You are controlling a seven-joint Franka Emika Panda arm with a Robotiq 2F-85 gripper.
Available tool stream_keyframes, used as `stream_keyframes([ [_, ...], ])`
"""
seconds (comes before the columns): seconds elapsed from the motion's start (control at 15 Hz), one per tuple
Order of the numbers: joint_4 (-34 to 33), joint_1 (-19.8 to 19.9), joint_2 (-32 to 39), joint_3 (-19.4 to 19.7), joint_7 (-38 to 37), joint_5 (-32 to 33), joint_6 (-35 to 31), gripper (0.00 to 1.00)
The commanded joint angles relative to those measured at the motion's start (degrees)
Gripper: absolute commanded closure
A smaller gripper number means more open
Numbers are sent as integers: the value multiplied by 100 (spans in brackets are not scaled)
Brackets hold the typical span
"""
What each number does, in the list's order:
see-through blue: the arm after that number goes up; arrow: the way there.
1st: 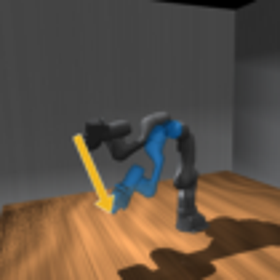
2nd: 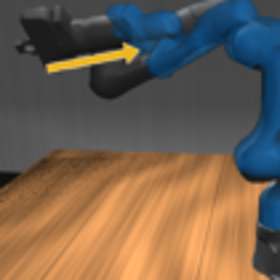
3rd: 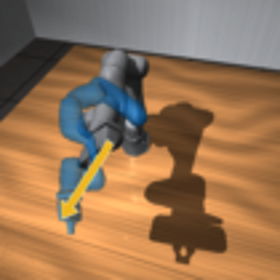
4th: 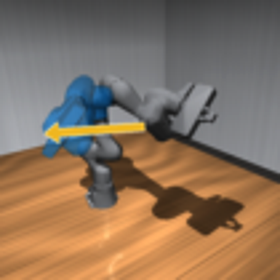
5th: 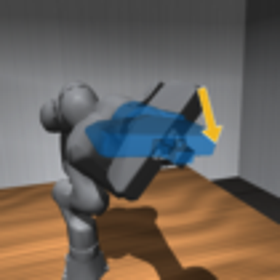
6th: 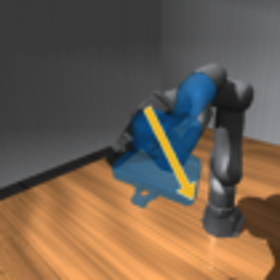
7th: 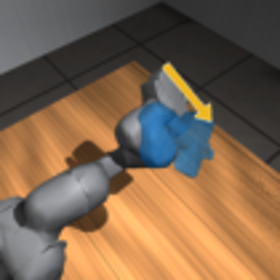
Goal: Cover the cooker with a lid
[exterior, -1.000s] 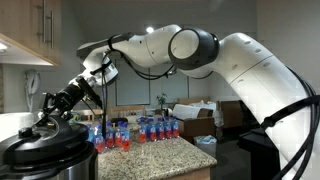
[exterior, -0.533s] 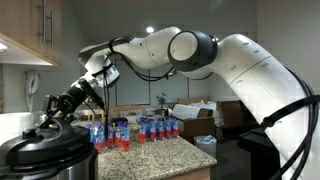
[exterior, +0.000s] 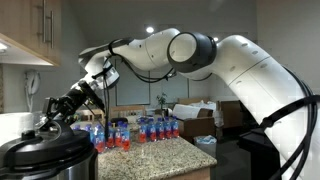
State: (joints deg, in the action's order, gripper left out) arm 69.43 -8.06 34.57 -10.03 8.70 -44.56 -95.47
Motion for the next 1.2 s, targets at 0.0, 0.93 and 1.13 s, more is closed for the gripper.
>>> stream_keyframes([
  [0.0, 296, 109, -303, -115, 14, -79, 90, 94],
  [0.93, 1461, 182, -1150, -86, 479, -188, -57, 96],
  [1.13, 1578, 177, -1238, -69, 436, -203, -46, 67],
])
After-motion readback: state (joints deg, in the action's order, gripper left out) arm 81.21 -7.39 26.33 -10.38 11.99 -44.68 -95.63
